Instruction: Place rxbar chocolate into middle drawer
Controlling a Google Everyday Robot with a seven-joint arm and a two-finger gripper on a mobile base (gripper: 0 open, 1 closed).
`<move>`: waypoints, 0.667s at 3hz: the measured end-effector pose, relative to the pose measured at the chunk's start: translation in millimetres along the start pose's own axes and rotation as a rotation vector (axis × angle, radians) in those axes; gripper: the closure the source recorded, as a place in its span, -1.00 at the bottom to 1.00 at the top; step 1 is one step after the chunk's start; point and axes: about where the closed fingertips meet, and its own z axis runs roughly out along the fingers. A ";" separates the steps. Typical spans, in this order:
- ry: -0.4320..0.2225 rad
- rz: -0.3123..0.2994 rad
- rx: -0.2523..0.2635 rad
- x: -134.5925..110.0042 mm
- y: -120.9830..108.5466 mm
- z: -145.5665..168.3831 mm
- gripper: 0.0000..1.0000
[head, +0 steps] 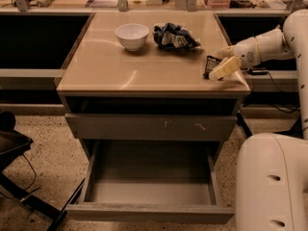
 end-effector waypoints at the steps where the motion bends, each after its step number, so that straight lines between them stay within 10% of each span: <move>1: 0.000 0.000 0.000 0.0 0.0 0.0 -1.00; 2: 0.000 0.000 0.000 0.0 0.0 0.0 -0.63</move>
Offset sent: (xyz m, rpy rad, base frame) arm 0.0000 0.0000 0.0000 0.0000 0.0000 0.0000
